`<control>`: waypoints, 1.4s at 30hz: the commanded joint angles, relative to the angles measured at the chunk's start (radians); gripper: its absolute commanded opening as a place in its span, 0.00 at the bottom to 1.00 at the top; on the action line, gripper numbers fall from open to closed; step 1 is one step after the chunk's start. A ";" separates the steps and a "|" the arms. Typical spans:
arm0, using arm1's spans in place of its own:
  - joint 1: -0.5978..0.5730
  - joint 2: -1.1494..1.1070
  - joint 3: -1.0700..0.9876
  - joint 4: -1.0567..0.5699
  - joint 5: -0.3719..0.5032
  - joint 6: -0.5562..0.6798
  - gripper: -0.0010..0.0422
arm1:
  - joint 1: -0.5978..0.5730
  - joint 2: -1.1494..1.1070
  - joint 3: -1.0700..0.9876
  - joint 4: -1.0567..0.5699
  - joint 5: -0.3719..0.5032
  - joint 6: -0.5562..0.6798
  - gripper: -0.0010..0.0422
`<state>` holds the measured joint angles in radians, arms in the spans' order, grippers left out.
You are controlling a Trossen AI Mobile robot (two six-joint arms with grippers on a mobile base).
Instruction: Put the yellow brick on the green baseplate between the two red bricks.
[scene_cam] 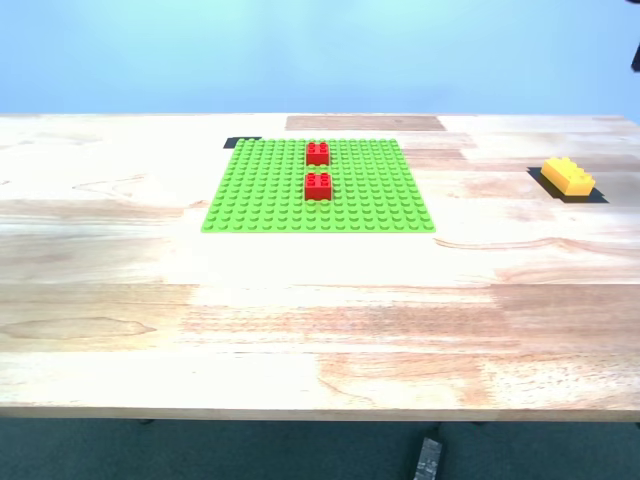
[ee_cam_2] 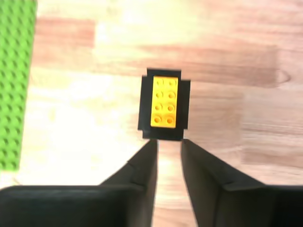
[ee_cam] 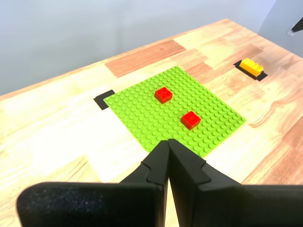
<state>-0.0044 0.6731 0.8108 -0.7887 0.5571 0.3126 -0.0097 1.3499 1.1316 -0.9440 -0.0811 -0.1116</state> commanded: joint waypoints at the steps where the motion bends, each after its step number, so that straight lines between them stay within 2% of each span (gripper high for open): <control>1: 0.000 -0.006 -0.002 0.002 0.002 -0.002 0.02 | 0.002 0.074 0.052 -0.036 -0.001 -0.040 0.32; 5: 0.000 -0.004 -0.003 -0.029 0.002 0.002 0.02 | 0.002 0.150 0.089 -0.034 0.003 -0.051 0.44; 8: 0.000 -0.004 -0.004 -0.040 0.002 0.002 0.02 | -0.001 0.204 0.106 -0.021 0.005 -0.050 0.47; 22: 0.000 -0.004 -0.005 -0.039 0.002 0.002 0.02 | -0.010 0.422 0.099 0.054 -0.024 -0.043 0.47; 30: 0.000 -0.002 -0.007 -0.037 0.002 0.005 0.02 | 0.009 0.472 0.094 0.103 -0.048 -0.036 0.47; 42: 0.000 0.001 -0.007 -0.040 0.002 0.027 0.02 | 0.015 0.491 0.105 0.117 -0.038 -0.031 0.50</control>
<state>-0.0040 0.6739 0.8040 -0.8284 0.5583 0.3397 0.0036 1.8481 1.2354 -0.8371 -0.1230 -0.1421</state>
